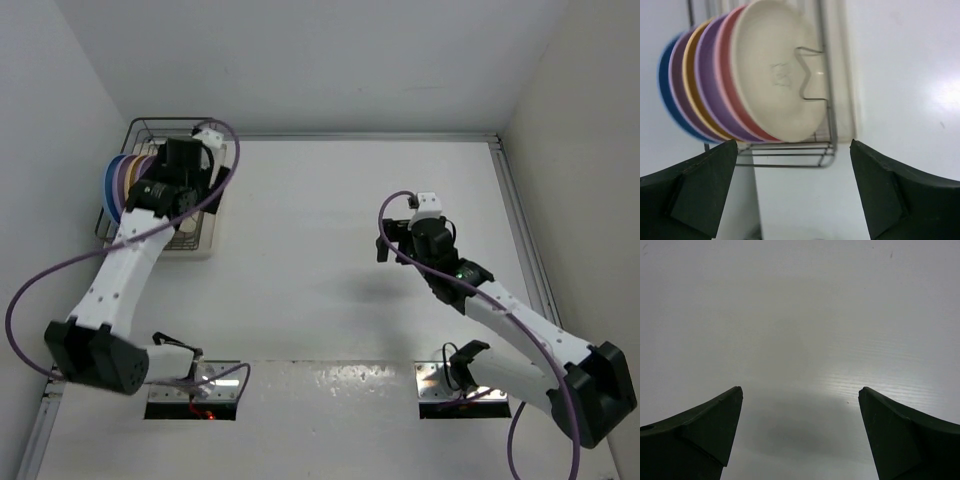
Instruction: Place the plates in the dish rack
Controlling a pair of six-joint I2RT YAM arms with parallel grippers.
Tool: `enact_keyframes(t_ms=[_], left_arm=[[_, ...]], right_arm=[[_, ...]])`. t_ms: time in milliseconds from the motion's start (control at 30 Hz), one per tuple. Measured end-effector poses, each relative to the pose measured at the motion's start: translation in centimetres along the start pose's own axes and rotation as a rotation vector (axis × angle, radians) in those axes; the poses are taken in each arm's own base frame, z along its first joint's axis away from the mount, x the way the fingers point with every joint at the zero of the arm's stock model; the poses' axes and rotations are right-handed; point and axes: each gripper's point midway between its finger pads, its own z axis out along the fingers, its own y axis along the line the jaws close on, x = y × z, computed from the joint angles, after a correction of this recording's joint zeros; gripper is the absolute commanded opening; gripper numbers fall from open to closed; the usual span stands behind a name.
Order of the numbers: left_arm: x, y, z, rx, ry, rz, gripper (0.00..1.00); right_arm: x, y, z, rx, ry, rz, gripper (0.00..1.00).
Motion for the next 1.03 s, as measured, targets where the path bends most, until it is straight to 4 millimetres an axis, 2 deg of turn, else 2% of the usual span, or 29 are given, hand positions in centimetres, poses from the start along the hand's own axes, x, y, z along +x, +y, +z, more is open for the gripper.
enact_keyframes(t_ms=[67,133,167,233,367,467,533,667,767,1033], left_arm=[[-0.2,-1.7,-2.8,0.092,-0.090,0.137,1.00],[0.7,-3.4,-5.4,0.167,-0.179,0.265,1.00],[1.9,-4.1,-6.2,0.192,-0.215,0.322,1.00],[5.9,-5.0,-7.1,0.234,-0.250,0.436,1.00],[14.8,-7.0,-5.7,0.286,-0.249,0.564,1.00],[19.7,-8.4,-3.8,0.289,-0.255,0.606,1.00],[21.6,-9.2,-2.6,0.291,-0.242,0.617,1.00],[23.1,-10.0,-0.7,0.262,-0.232,0.577,1.00],[23.5,-10.2,0.0,0.252,-0.237,0.526,1.00],[22.5,-10.3,0.3,0.245,-0.288,0.468,1.00]], right_arm=[[0.4,-0.3,-0.7,-0.006,0.017,-0.016,0.99],[0.8,-0.5,-1.4,-0.022,0.025,-0.031,0.99],[1.0,-0.4,-1.8,-0.040,0.025,-0.037,0.99],[1.9,-0.6,-2.5,-0.054,0.038,-0.038,0.99],[4.2,-1.3,-3.4,-0.040,0.093,0.003,0.99],[6.3,-2.5,-4.1,0.012,0.129,0.066,0.99],[7.7,-3.5,-4.5,0.052,0.148,0.095,0.99],[10.1,-5.2,-5.1,0.131,0.183,0.150,0.99],[10.8,-5.7,-5.4,0.168,0.198,0.184,0.99],[12.0,-7.2,-5.5,0.275,0.235,0.218,0.99]])
